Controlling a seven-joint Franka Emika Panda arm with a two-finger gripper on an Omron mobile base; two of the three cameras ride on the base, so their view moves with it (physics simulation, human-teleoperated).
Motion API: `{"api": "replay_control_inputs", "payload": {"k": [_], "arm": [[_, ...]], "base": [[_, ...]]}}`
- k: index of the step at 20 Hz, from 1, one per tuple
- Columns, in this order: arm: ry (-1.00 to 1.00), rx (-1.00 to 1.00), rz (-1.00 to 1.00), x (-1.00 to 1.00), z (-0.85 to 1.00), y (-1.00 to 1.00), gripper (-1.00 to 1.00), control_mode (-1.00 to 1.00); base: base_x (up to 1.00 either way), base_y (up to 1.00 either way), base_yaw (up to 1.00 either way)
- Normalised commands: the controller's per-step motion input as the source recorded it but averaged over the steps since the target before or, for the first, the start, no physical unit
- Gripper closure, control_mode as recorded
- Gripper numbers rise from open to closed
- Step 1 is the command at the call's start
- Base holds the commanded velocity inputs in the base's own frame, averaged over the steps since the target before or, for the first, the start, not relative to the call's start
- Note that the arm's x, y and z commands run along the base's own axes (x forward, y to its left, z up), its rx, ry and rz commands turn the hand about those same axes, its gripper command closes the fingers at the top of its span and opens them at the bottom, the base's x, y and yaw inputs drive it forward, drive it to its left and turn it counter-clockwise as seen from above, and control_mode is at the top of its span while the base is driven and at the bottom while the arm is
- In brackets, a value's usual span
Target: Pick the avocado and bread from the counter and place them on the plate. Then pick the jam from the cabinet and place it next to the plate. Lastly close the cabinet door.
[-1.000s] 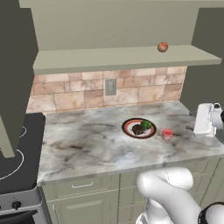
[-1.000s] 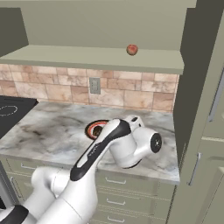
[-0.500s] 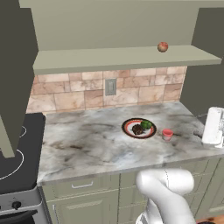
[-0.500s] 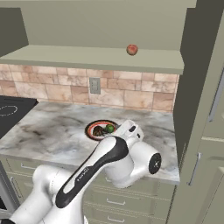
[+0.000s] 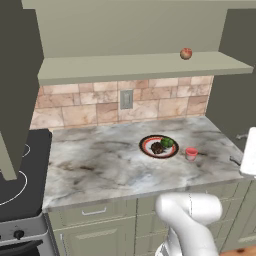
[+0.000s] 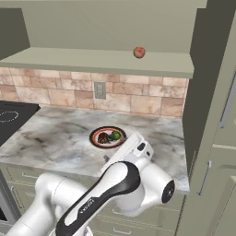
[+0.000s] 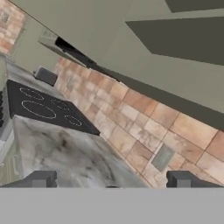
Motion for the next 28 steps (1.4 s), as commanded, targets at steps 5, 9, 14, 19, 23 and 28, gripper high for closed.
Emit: {"api": "replay_control_inputs", "payload": {"k": [5, 9, 14, 19, 23, 28], "arm": [[-0.03, 0.01, 0.06, -0.23, 0.11, -0.23, -1.0, -1.0], [-0.02, 0.0, 0.03, -0.21, 0.14, -0.24, -1.0, -1.0], [-0.03, 0.0, 0.02, -0.21, 0.1, -0.28, -1.0, -1.0], [-0.01, 0.0, 0.0, -0.16, 0.06, -0.27, -1.0, -1.0], [-0.03, 0.01, 0.0, -0.08, 0.05, -0.22, -1.0, -1.0], [-0.02, 0.08, 0.0, 0.0, 0.06, -0.18, -1.0, -1.0]], "base": [[0.0, 0.0, 0.0], [0.0, 0.0, 0.0], [0.0, 0.0, 0.0], [0.0, 0.0, 0.0], [0.0, 0.0, 0.0], [0.0, 0.0, 0.0]]}}
